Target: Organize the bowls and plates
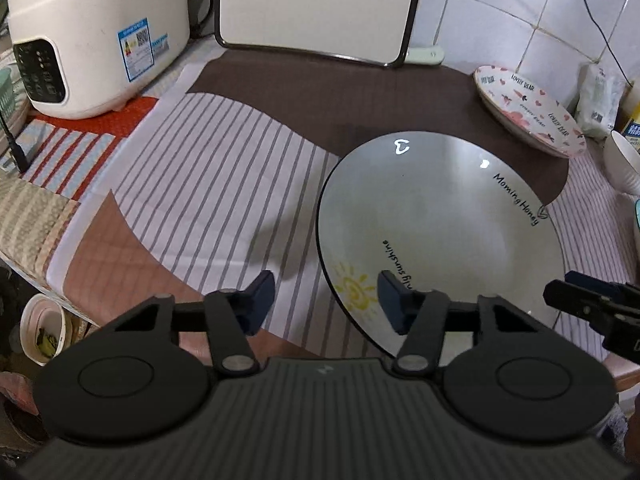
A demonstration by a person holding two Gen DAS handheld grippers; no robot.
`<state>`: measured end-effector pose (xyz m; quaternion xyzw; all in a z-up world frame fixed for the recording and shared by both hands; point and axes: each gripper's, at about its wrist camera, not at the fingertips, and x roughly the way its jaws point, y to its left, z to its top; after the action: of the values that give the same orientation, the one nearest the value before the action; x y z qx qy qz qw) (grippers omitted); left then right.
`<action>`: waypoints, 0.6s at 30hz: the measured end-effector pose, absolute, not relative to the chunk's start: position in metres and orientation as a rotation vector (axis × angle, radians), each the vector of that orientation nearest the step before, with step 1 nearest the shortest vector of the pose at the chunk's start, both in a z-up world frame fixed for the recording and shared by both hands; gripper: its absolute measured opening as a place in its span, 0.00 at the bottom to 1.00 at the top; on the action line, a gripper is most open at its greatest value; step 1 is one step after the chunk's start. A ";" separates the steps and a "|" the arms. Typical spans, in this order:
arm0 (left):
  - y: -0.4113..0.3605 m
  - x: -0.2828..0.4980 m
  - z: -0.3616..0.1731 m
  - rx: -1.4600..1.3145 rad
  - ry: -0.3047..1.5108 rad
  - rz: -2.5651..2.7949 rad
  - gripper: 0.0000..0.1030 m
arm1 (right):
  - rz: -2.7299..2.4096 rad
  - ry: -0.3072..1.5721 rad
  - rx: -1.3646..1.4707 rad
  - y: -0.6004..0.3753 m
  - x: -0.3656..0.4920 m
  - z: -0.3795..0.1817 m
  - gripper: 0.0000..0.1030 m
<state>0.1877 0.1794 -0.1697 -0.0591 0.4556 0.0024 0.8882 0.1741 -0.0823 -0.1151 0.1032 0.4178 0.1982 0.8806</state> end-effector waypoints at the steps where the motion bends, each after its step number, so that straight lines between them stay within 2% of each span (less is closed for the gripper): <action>1: 0.181 0.190 -0.172 -0.135 0.958 0.003 0.47 | 0.411 0.875 0.218 -0.082 0.176 -0.117 0.42; 4: 0.185 0.193 -0.177 -0.175 0.973 -0.018 0.31 | 0.394 0.893 0.230 -0.081 0.182 -0.120 0.41; 5: 0.185 0.193 -0.178 -0.192 0.965 -0.033 0.22 | 0.391 0.907 0.235 -0.081 0.185 -0.122 0.41; 7: 0.184 0.194 -0.179 -0.202 0.967 -0.049 0.17 | 0.396 0.916 0.243 -0.079 0.188 -0.124 0.40; 12: 0.183 0.198 -0.183 -0.242 0.974 -0.037 0.17 | 0.375 0.951 0.278 -0.079 0.197 -0.132 0.18; 18: 0.192 0.204 -0.188 -0.343 0.985 -0.035 0.17 | 0.386 0.937 0.282 -0.076 0.200 -0.136 0.20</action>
<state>0.2037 0.1920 -0.1877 -0.1640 0.4706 -0.0169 0.8668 0.1995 -0.0761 -0.1356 0.1347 0.4470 0.1843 0.8649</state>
